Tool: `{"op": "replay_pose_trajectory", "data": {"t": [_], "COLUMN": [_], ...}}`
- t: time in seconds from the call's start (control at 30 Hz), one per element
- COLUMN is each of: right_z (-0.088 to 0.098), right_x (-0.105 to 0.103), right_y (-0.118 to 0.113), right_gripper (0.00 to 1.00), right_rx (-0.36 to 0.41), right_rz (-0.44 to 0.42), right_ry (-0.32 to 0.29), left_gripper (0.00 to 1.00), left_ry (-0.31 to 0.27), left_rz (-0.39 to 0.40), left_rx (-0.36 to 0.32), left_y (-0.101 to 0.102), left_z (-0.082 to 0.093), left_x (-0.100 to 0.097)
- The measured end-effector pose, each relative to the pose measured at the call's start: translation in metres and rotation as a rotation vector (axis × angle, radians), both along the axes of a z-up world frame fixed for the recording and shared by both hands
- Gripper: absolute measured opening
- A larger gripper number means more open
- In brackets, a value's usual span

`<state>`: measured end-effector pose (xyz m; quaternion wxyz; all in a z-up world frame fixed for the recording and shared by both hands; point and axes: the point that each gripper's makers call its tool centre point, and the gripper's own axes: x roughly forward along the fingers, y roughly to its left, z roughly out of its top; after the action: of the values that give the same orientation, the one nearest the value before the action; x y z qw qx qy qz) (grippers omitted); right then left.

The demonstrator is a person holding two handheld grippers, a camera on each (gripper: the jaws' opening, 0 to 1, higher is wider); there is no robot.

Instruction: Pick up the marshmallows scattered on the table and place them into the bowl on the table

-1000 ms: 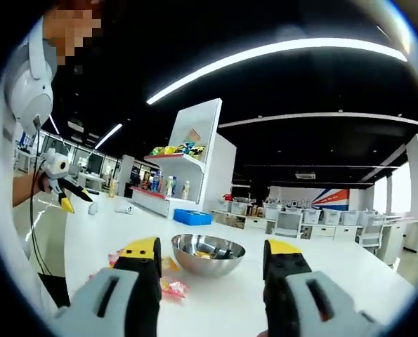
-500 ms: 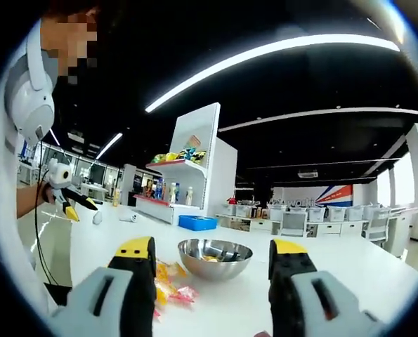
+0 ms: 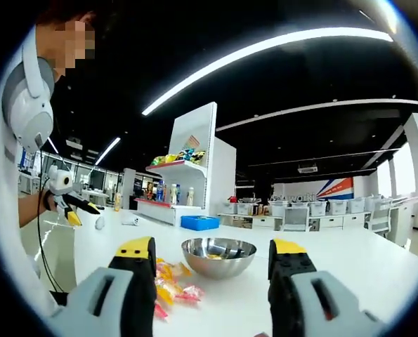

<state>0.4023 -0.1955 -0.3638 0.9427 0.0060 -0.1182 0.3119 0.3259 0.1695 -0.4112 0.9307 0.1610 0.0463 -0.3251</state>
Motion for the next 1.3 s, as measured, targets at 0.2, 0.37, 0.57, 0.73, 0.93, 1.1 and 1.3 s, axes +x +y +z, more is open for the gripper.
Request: {"op": "replay_pose_trajectory", "data": {"t": [0.2, 0.37, 0.57, 0.73, 0.93, 1.1, 1.3], "right_z": [-0.003, -0.003, -0.001, -0.006, -0.007, -0.020, -0.023], "right_x": [0.001, 0.000, -0.002, -0.001, -0.001, 0.000, -0.001], "right_y": [-0.001, -0.002, -0.007, -0.010, -0.012, -0.018, -0.018], "right_gripper": [0.62, 0.62, 0.62, 0.62, 0.62, 0.64, 0.64], "right_rx": [0.009, 0.012, 0.023, 0.019, 0.020, 0.034, 0.039], "right_rz": [0.000, 0.001, -0.003, -0.012, -0.020, -0.021, -0.026], "right_ry": [0.014, 0.017, 0.014, 0.026, 0.030, 0.065, 0.063], "left_gripper": [0.57, 0.57, 0.57, 0.57, 0.57, 0.57, 0.58], "left_ry": [0.006, -0.001, -0.001, 0.004, 0.010, 0.008, 0.007], "left_rz": [0.004, 0.012, 0.012, 0.011, 0.014, 0.014, 0.020], "left_rx": [-0.001, -0.012, -0.018, -0.018, -0.015, -0.018, -0.027], "left_y": [0.001, 0.003, 0.004, 0.003, 0.004, 0.003, 0.004], "left_z": [-0.003, 0.000, -0.001, -0.003, -0.006, -0.005, -0.007], "left_x": [0.001, 0.002, 0.003, 0.005, 0.007, 0.007, 0.007]}}
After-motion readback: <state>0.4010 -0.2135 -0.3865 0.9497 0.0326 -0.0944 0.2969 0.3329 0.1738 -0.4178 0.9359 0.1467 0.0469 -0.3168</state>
